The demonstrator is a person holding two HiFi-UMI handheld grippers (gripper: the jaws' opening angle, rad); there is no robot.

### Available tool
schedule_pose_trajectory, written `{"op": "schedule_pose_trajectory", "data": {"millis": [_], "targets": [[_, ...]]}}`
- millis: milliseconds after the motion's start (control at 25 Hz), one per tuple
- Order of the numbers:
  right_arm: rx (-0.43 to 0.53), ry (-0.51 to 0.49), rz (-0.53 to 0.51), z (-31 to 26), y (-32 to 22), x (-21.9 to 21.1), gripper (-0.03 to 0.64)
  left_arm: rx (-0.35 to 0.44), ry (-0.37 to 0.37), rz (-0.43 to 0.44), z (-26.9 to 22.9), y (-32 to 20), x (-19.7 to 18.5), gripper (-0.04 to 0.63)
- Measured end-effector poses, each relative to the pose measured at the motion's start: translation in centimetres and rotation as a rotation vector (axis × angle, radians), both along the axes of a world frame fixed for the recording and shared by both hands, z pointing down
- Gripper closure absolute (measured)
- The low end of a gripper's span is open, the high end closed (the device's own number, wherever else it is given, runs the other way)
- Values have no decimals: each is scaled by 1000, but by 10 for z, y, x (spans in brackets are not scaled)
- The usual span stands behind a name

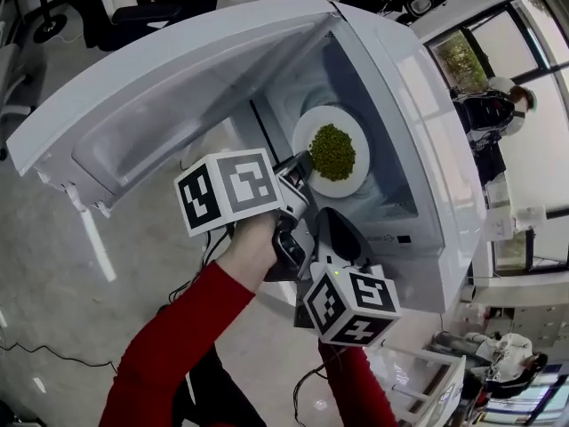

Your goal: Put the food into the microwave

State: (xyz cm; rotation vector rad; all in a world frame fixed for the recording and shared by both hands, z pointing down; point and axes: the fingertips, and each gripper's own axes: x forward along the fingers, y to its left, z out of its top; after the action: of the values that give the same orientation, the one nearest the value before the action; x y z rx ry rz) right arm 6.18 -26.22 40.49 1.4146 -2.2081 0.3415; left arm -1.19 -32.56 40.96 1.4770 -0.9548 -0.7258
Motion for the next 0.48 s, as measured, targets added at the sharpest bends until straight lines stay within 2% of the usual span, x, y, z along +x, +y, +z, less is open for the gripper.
{"op": "schedule_pose_trajectory", "data": {"millis": [480], "targets": [[-39, -19, 4, -10, -34, -9, 603, -18, -44, 62, 5, -45, 7, 575]]}}
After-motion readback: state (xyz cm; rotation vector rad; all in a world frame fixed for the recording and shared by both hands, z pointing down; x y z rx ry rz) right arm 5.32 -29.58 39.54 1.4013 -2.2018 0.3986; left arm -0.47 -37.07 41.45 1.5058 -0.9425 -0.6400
